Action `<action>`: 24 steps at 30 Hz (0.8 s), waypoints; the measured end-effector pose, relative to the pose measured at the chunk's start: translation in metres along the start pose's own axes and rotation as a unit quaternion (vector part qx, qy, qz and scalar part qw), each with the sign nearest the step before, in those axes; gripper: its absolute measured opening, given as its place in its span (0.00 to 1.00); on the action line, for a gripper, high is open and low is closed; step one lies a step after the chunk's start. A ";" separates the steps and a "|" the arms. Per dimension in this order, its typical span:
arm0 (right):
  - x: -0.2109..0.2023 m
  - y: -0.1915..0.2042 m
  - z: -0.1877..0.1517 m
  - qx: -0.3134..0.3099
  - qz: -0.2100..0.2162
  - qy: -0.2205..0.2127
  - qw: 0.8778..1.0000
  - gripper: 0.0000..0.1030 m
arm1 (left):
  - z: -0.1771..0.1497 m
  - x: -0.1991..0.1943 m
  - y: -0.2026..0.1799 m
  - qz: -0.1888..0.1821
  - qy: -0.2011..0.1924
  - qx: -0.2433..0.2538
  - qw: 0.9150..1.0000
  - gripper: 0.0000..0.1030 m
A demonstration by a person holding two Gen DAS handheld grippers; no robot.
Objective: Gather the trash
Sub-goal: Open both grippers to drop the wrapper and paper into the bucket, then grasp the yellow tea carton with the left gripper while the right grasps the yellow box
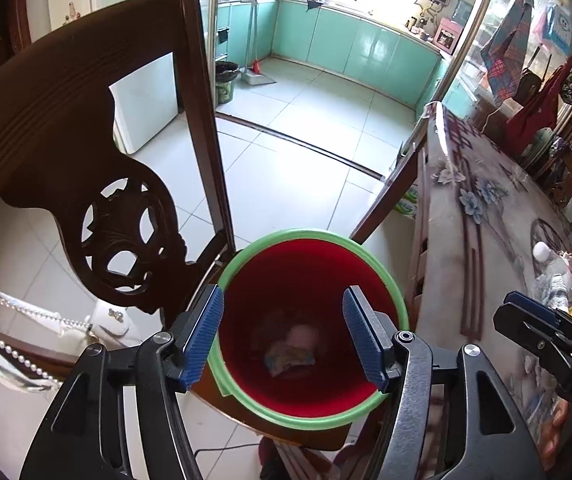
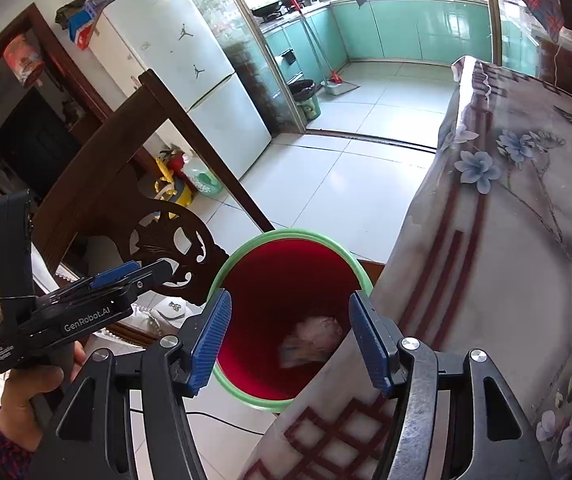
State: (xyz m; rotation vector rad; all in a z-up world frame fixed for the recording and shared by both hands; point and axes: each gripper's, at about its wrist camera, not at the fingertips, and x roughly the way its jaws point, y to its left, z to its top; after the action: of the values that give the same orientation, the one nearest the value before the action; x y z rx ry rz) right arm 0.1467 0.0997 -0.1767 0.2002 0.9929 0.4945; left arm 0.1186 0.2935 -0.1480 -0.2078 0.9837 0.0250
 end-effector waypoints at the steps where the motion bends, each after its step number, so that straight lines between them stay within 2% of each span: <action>1: -0.006 -0.001 -0.002 0.001 -0.002 -0.003 1.000 0.59 | -0.001 -0.003 -0.003 -0.003 -0.002 0.003 1.000 0.61; 7: -0.058 -0.008 -0.020 0.003 -0.018 -0.032 0.999 0.59 | -0.008 -0.020 -0.038 -0.029 -0.010 0.036 0.999 0.70; 11: -0.095 -0.023 -0.042 0.002 -0.055 -0.049 0.997 0.62 | -0.015 -0.030 -0.074 -0.061 -0.019 0.076 0.995 0.80; 14: -0.121 -0.043 -0.061 0.011 -0.091 -0.057 0.994 0.66 | -0.021 -0.038 -0.102 -0.087 -0.027 0.106 0.990 0.83; 20: -0.184 -0.117 -0.101 0.067 -0.168 -0.058 0.982 0.67 | -0.039 -0.050 -0.158 -0.129 -0.024 0.148 0.980 0.86; 24: -0.239 -0.185 -0.118 0.104 -0.220 -0.072 0.967 0.67 | -0.052 -0.059 -0.196 -0.148 -0.021 0.180 0.972 0.86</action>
State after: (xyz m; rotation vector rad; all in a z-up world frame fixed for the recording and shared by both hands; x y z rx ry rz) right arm -0.0023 -0.1846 -0.1310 0.1936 0.9122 -0.0309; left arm 0.0657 0.0957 -0.0952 -0.0179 0.8902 -0.4172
